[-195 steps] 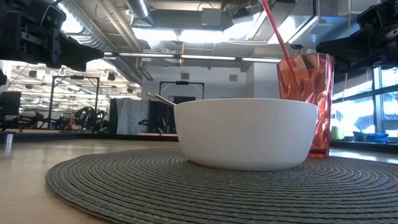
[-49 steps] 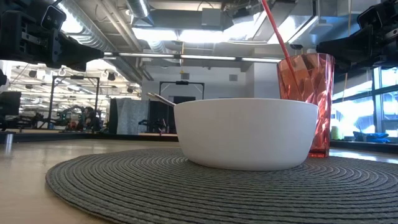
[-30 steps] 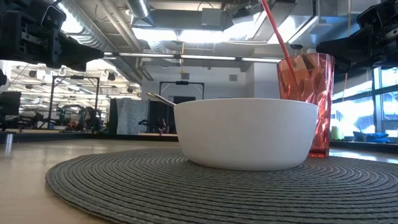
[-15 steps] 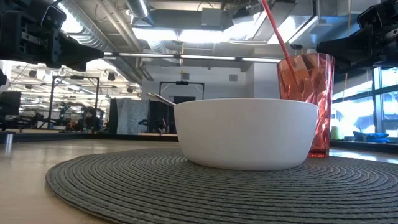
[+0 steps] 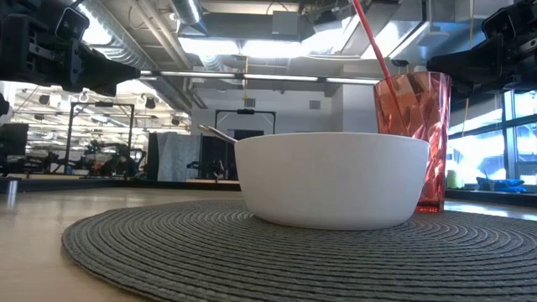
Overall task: Pick & Place Utensil
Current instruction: Return to Home Position
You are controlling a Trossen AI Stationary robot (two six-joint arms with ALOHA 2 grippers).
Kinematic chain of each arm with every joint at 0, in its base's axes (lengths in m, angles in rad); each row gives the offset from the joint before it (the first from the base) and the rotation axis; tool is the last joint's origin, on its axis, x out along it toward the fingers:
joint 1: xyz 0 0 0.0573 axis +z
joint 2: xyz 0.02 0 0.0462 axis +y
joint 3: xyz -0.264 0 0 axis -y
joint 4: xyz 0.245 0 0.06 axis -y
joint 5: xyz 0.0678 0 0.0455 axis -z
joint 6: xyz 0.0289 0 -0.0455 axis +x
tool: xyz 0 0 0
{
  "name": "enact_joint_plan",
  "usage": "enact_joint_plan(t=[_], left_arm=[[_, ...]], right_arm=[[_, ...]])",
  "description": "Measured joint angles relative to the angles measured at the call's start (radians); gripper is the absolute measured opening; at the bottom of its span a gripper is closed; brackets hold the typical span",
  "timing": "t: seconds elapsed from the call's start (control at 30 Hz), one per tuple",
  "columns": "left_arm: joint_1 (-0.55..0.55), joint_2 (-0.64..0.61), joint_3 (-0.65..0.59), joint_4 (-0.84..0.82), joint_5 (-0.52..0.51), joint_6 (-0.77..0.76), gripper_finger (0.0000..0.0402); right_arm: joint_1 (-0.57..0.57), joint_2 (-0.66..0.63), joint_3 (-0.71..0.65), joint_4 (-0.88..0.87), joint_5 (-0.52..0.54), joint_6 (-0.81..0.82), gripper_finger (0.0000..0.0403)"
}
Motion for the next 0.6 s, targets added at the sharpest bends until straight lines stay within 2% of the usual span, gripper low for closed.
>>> enact_joint_plan(t=[0.6], left_arm=[[0.0,0.0,0.0,0.0,0.0,0.0,0.0006]], right_arm=[[0.0,0.0,0.0,0.0,0.0,0.001,0.0044]])
